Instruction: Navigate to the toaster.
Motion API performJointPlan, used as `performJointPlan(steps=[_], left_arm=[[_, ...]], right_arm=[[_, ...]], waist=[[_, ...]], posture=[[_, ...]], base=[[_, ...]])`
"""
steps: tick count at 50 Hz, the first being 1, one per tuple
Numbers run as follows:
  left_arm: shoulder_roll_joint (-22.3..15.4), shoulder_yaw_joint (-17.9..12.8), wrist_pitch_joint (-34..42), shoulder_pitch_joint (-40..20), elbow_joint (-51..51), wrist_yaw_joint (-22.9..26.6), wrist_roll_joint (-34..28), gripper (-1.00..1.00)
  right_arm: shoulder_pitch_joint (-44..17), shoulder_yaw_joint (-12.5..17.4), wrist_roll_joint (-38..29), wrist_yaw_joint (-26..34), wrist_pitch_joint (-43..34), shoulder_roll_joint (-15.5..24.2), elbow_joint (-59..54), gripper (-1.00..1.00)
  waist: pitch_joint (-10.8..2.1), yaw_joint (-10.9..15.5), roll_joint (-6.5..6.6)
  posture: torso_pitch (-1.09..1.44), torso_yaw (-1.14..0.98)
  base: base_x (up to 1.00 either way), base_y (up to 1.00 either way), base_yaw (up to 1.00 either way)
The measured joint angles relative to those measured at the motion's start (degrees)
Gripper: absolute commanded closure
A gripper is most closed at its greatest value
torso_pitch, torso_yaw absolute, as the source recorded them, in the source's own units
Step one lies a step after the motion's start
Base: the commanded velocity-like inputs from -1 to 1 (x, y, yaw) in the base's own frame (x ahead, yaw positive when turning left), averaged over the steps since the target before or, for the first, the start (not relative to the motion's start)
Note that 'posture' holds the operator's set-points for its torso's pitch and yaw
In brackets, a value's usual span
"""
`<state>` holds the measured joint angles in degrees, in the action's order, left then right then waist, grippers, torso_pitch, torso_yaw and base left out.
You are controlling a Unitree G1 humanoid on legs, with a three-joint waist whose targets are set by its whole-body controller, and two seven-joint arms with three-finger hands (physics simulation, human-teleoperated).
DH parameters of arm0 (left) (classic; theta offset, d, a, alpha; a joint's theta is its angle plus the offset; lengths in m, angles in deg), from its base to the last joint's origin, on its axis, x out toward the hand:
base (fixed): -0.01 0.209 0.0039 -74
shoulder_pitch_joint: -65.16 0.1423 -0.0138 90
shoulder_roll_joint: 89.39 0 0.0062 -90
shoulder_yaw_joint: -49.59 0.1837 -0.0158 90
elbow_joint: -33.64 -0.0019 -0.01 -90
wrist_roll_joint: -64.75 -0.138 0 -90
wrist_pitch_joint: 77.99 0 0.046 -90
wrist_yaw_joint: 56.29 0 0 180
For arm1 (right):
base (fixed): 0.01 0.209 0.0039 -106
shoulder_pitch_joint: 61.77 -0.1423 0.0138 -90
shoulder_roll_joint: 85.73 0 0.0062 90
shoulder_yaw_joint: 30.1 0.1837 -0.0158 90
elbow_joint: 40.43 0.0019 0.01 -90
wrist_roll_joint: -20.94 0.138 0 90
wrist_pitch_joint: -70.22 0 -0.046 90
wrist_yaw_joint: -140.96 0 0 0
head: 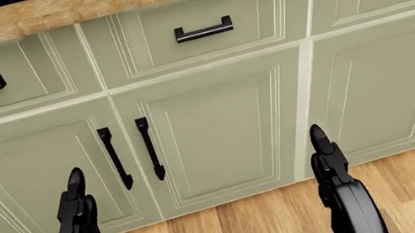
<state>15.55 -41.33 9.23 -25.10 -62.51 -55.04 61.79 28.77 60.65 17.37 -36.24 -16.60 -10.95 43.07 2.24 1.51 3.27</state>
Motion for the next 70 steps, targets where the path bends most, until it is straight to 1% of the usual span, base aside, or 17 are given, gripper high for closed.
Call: performJointPlan(steps=[3,5,9,11,15,21,26,28,32,36,39,43,53,59,64,66,70], left_arm=[[-0.2,-0.7,0.7,0.9,-0.2,-0.1,0.0,-1.0],[-0.1,-0.7,0.9,0.9,0.3,-0.1,0.0,-1.0],[-0.1,-0.5,0.1,0.3,0.4,0.0,0.0,-1.0],[-0.1,-0.5,-0.2,0.0,0.2,0.0,0.0,-1.0],[0.8,1.3,0.1,0.3,-0.5,0.5,-0.1,-1.0],[0.4,0.3,0.1,0.1,-0.1,0.3,-0.1,-1.0],[0.3,0.4,0.1,0.5,1.2,0.1,-0.2,-1.0],[0.0,-0.1,0.2,0.4,0.4,0.1,-0.2,-1.0],[0.0,-0.4,1.0,1.1,0.4,-0.2,-0.2,-1.0],[-0.1,-0.5,0.1,0.2,0.3,-0.1,-0.1,-1.0],[0.1,-0.4,-0.1,0.0,0.5,-0.1,-0.1,-1.0],[0.9,1.5,0.5,0.7,0.3,0.5,-0.2,-1.0],[0.4,0.4,-0.2,0.2,0.5,0.1,-0.2,-1.0],[0.0,-0.5,0.4,0.8,-0.4,-0.2,-0.3,-1.0],[0.0,-0.3,0.0,0.4,0.5,-0.1,-0.3,-1.0],[0.0,-0.3,-0.3,0.1,0.3,-0.1,-0.2,-1.0],[0.9,1.4,0.1,0.4,-0.4,0.3,-0.3,-1.0]], right_arm=[[0.9,-0.9,-0.2,0.3,-1.0,-0.3,0.4,-1.0],[0.7,-0.8,-0.3,0.3,-1.1,-0.2,0.7,-1.0],[0.0,-0.4,-0.3,0.1,0.0,-0.1,0.5,-1.0],[-0.2,-0.4,-0.2,0.1,0.4,0.0,0.3,-1.0],[0.4,1.3,-0.2,-0.3,-0.2,0.7,-0.4,-1.0],[0.5,0.4,-0.1,-0.4,-0.7,0.4,0.6,-1.0],[0.3,0.2,-0.1,0.0,-0.3,0.3,0.7,-1.0],[0.3,-0.3,-0.1,0.1,-0.2,0.0,-0.1,-1.0],[0.7,-0.6,-0.2,0.4,-0.7,0.0,-0.2,-1.0],[0.1,-0.3,-0.2,0.2,0.0,0.0,0.3,-1.0],[0.0,-0.4,-0.2,0.2,0.2,0.1,0.9,-1.0],[0.6,1.2,-0.1,-0.3,-0.3,0.7,-0.2,-1.0],[0.1,0.4,-0.1,0.0,0.1,0.5,0.0,-1.0],[0.5,-0.8,-0.2,0.5,-0.5,-0.1,-0.7,-1.0],[-0.1,-0.3,-0.2,0.3,0.2,0.0,0.1,-1.0],[-0.2,-0.3,-0.1,0.3,0.7,0.1,-0.1,-1.0],[0.5,1.3,-0.1,-0.2,0.0,0.8,-0.7,-1.0]], waist=[[-0.61,0.0,0.21],[-0.76,-0.1,-0.61],[-0.51,0.0,-4.02],[-1.14,-0.4,-6.85],[-0.82,-1.9,-6.19],[0.21,-0.9,-2.17],[-0.01,-0.6,0.95],[0.09,-0.1,-0.07],[-0.71,-0.2,-0.32],[-0.52,0.0,-3.41],[-1.32,-0.5,-6.86],[-0.62,-1.5,-5.67],[-0.05,-0.7,1.06],[-0.8,0.0,0.01],[-0.48,0.0,-4.14],[-1.18,-0.4,-6.98],[-0.8,-1.8,-6.24]], posture=[[0.0,0.0],[0.0,0.0],[0.0,0.0],[0.0,0.0],[0.0,0.0],[0.0,0.0],[0.0,0.0],[0.0,0.0],[0.0,0.0],[0.0,0.0],[0.0,0.0],[0.0,0.0],[0.0,0.0],[0.0,0.0],[0.0,0.0],[0.0,0.0],[0.0,0.0]], base=[[0.0,-0.3,0.0],[0.0,-0.31,0.0],[0.0,-0.3,0.0],[0.0,-0.3,0.0],[0.0,-0.3,0.0],[0.0,-0.3,0.0],[0.0,-0.3,0.0],[0.0,-0.3,0.0],[0.0,-0.31,0.0],[0.0,-0.31,0.0],[0.0,-0.31,0.0],[0.0,-0.31,0.0],[0.0,-0.31,0.0],[0.0,-0.31,0.0],[0.0,-0.31,0.0],[0.0,-0.31,0.0],[0.0,-0.32,0.0]])
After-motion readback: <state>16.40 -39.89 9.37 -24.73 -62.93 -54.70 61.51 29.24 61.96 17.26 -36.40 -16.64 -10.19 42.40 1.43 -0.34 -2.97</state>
